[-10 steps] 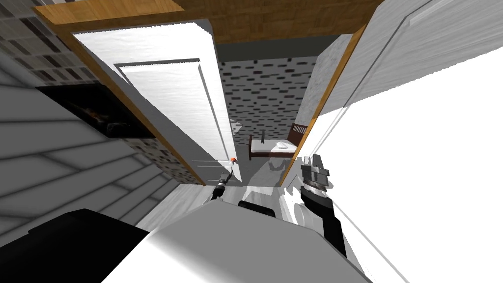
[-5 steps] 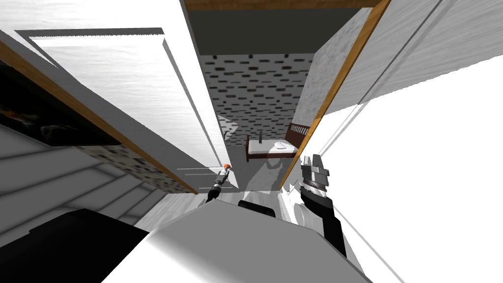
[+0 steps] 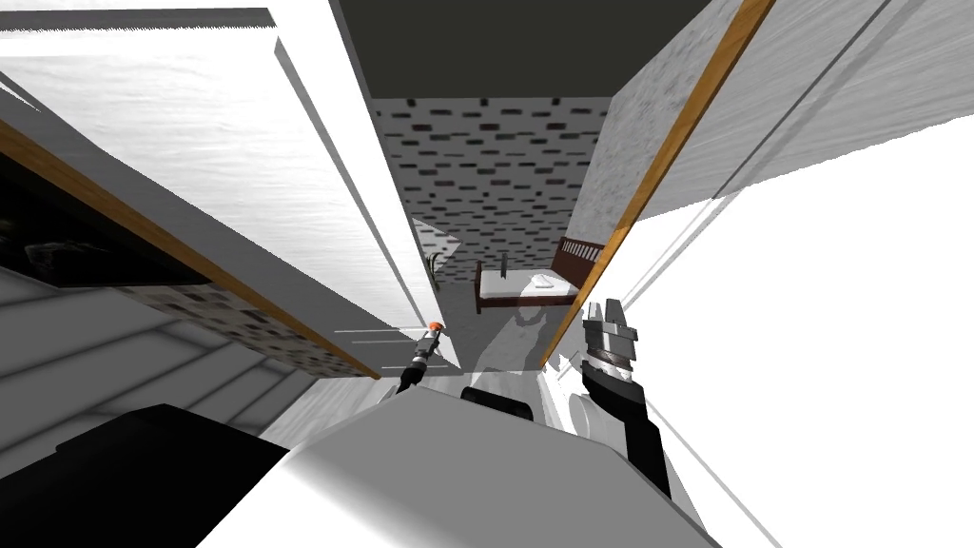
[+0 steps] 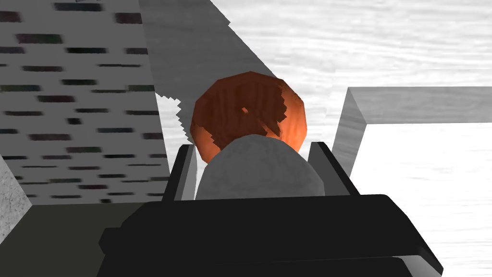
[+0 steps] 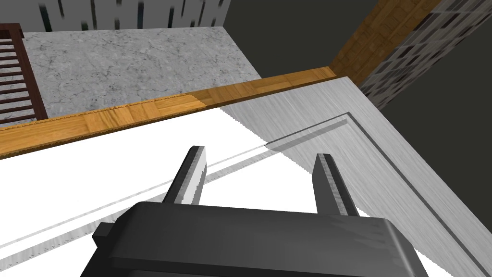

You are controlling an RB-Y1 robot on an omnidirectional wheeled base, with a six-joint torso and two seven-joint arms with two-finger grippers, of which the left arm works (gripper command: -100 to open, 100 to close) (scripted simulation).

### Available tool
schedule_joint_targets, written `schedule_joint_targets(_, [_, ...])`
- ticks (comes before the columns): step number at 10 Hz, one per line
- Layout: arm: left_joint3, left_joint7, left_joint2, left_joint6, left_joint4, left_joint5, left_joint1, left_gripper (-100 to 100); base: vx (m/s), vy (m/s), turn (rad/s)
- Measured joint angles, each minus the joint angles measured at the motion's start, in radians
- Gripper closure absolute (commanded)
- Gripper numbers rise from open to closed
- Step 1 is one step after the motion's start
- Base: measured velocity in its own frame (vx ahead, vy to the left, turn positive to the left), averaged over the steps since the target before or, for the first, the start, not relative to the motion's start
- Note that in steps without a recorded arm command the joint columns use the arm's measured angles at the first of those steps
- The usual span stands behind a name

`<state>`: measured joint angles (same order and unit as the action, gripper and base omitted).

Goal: Pull the door open

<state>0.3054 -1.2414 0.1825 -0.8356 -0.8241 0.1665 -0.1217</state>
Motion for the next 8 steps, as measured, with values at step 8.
schedule_joint_targets(8, [-0.011, 0.09, 0.003, 0.001, 0.009, -0.02, 0.007, 100, -0.024, 0.007, -0.019])
